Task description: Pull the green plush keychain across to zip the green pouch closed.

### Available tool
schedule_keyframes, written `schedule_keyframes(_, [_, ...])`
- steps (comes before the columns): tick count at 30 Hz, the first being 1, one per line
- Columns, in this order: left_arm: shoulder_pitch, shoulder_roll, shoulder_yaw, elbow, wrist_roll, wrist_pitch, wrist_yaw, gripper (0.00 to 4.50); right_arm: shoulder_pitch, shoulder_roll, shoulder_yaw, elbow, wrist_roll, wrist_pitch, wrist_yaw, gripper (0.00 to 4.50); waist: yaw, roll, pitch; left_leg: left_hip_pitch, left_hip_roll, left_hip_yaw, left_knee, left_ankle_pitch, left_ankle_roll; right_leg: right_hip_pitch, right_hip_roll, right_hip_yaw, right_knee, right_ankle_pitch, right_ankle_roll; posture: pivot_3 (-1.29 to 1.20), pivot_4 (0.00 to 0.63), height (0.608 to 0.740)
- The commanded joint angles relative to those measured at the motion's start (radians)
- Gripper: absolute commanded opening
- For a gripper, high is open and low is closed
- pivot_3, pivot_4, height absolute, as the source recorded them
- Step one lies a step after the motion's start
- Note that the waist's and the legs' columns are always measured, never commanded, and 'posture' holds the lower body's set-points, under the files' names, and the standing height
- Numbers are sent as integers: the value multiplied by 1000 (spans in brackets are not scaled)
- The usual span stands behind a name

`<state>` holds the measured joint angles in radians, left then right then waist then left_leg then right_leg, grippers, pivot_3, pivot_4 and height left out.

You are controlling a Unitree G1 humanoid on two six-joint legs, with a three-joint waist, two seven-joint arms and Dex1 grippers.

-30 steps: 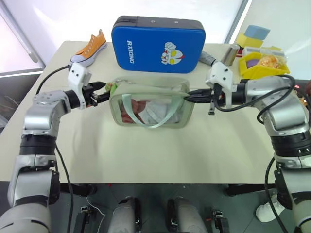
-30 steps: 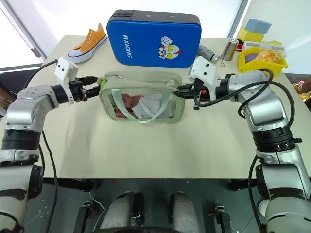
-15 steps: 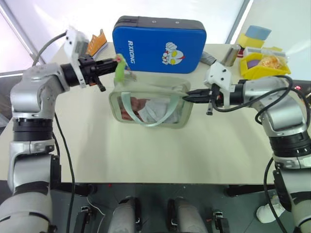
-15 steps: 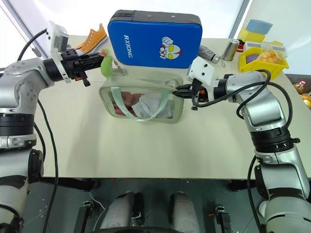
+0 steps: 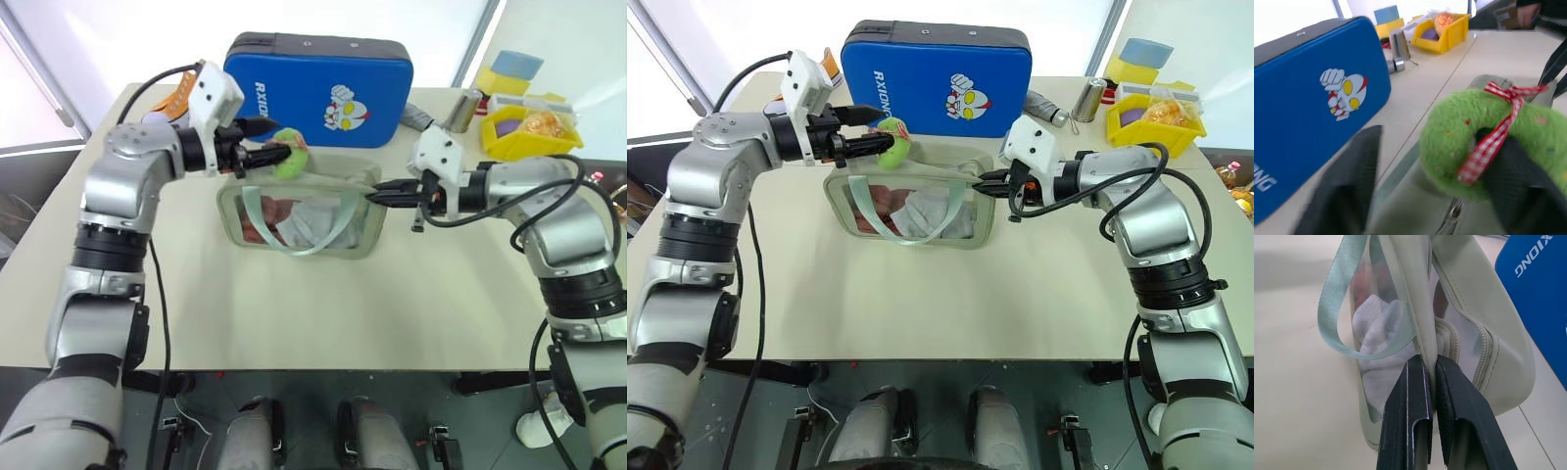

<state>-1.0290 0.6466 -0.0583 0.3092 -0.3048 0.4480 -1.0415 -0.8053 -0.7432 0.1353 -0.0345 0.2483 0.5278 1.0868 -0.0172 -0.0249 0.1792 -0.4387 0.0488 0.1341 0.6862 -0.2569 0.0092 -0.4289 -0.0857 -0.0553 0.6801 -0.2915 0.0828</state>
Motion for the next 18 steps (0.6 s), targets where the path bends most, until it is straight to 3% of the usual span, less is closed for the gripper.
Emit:
schedule_keyframes(1, [-23,87,44,-76,-7,11,-53,4380,-1,-4,-24,-21,2,-23,-7,0,0,0,0,0,0,0,0,0,0,0,0,0,0,0,0,0,150,740])
schedule_keyframes(9, [139,259,95,-302,-83,135,-137,4380,-8,5,-17,3,-3,-49,-2,0,1,0,0,0,0,0,0,0,0,0,0,0,0,0,0,0,150,740])
schedule_keyframes(12, [243,272,88,-375,-70,130,-118,4380,-16,8,-15,16,-7,-58,-1,0,1,0,0,0,0,0,0,0,0,0,0,0,0,0,0,0,150,740])
schedule_keyframes(17, [314,220,56,-338,34,32,-1,4380,-25,17,-7,18,-7,-52,4,0,3,0,0,1,0,0,0,0,0,0,0,0,0,0,0,0,150,740])
schedule_keyframes(18, [315,212,52,-328,50,18,13,4138,-25,17,-7,19,-7,-53,4,0,3,0,0,1,0,0,0,0,0,0,0,0,0,0,0,0,150,740])
